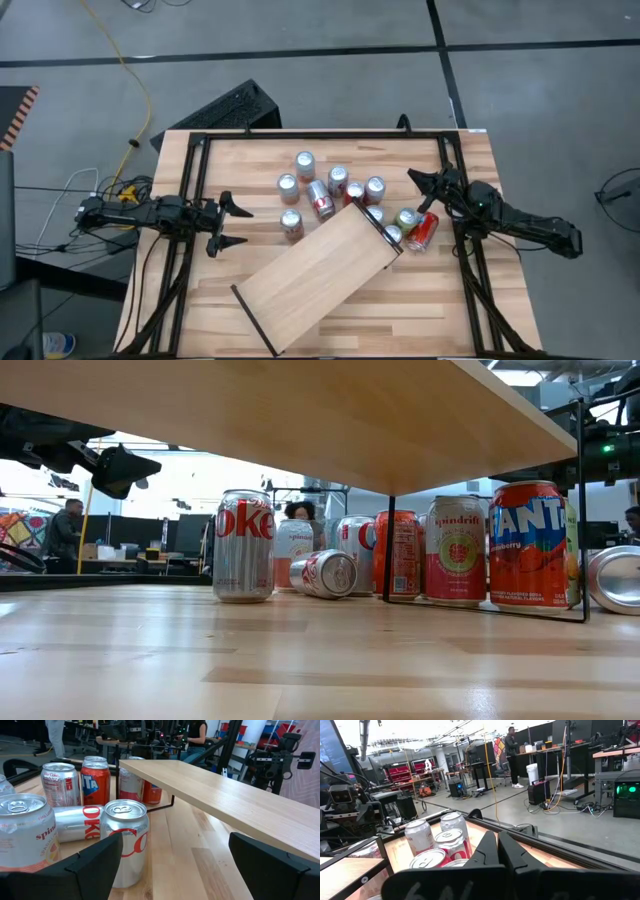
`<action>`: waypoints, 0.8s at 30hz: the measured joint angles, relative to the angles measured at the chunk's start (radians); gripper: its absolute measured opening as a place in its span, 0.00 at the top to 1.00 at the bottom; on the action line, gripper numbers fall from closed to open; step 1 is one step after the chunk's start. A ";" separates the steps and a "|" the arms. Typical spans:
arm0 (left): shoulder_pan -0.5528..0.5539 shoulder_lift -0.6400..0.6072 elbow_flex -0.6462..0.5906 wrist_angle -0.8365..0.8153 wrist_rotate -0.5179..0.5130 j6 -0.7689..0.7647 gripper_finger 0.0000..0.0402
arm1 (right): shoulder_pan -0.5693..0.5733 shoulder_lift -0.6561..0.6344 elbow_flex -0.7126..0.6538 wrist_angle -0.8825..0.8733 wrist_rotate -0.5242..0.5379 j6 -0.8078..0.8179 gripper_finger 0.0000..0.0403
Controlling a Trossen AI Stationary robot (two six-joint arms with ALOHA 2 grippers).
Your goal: Place canned beverage on shelf
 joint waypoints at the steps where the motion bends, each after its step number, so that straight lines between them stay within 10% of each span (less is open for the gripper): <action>1: 0.000 0.000 0.000 0.000 0.000 0.000 0.13 | 0.000 0.000 0.000 0.000 0.000 0.000 1.00; 16: 0.000 0.000 -0.002 0.044 -0.073 -0.031 0.13 | 0.000 0.000 0.000 0.000 0.000 0.000 1.00; 24: 0.000 0.000 -0.002 0.225 -0.240 -0.386 0.13 | 0.000 0.000 0.000 0.000 0.000 0.000 1.00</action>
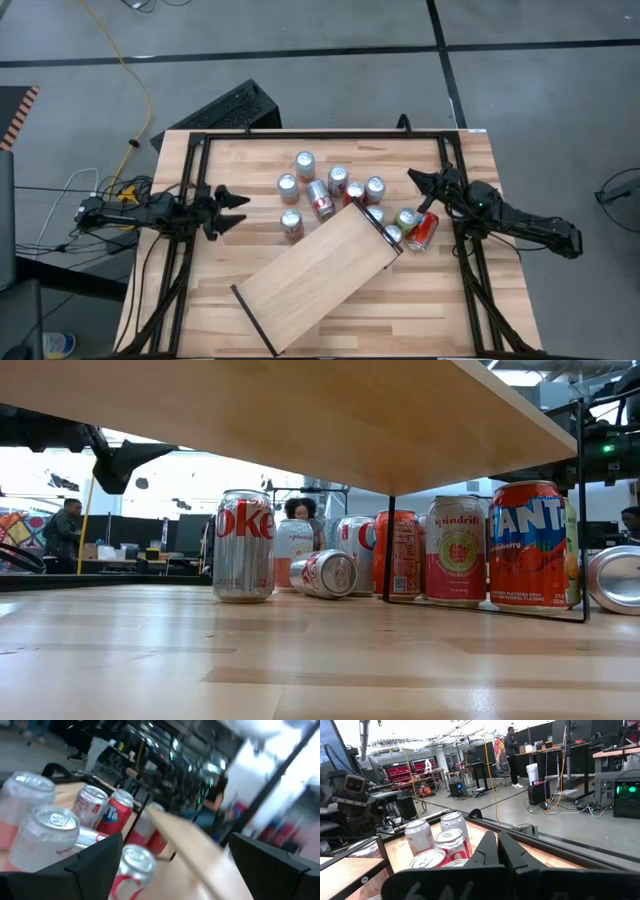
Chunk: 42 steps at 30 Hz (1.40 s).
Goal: Place canned beverage on shelf
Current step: Put the pink white soda can on the shelf
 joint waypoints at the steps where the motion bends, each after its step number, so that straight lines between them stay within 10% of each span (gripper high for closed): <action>1: 0.000 0.000 0.000 0.011 -0.022 -0.042 0.13 | 0.000 0.000 0.000 0.000 0.000 0.000 1.00; 17: 0.000 0.000 0.001 0.011 -0.432 -0.318 0.13 | 0.000 0.000 0.000 0.000 0.000 0.000 1.00; 27: 0.000 0.000 0.001 -0.001 -0.447 -0.258 0.13 | 0.000 0.000 0.000 0.001 0.000 0.001 1.00; 34: 0.000 0.000 0.002 -0.020 -0.450 -0.257 0.13 | 0.013 0.000 0.000 0.024 0.000 0.565 1.00; 42: 0.000 0.000 0.002 -0.074 -0.450 -0.249 0.13 | 0.021 0.000 0.007 0.039 -0.036 0.732 1.00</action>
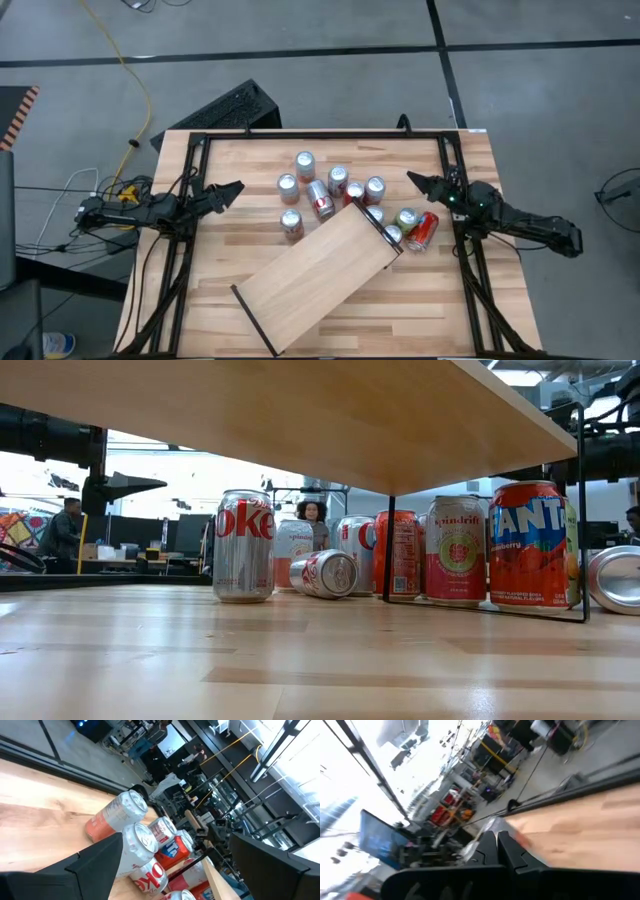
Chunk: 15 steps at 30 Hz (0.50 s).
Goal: Place canned beverage on shelf
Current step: Put the pink white soda can on the shelf
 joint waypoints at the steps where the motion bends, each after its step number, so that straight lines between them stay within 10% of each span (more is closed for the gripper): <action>1: 0.000 0.000 0.000 0.000 0.000 0.007 0.13 | 0.002 0.000 0.001 0.025 -0.011 0.002 1.00; 15: 0.000 0.000 0.000 -0.020 -0.069 0.070 0.13 | 0.020 -0.001 0.007 0.035 -0.064 -0.034 1.00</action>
